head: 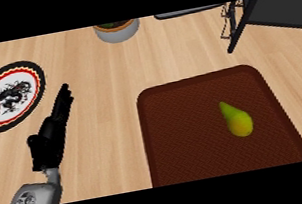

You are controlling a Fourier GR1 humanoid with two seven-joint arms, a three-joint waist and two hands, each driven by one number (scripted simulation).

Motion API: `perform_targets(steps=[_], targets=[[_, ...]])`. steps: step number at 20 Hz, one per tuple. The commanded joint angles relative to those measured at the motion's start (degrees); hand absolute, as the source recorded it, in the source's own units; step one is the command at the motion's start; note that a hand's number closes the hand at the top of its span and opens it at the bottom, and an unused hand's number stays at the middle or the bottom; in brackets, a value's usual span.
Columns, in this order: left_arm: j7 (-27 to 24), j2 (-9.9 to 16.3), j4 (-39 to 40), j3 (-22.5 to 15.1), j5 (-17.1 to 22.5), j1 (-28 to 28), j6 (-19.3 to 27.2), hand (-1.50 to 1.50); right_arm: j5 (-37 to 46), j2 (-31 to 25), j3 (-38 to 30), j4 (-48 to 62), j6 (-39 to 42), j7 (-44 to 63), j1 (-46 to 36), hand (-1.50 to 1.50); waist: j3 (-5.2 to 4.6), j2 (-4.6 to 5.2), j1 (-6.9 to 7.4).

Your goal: Pick the squash from the tray and place it in the tiered shelf

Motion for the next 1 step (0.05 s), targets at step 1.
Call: perform_targets(steps=[1], targets=[[-0.6, 0.3, 0.0, 0.4, -0.2, -0.1, -0.6, 0.00, -7.7, 2.3, -10.6, -11.4, 9.9, 3.0, 9.1, -1.50, 0.00, 0.23, 0.48]])
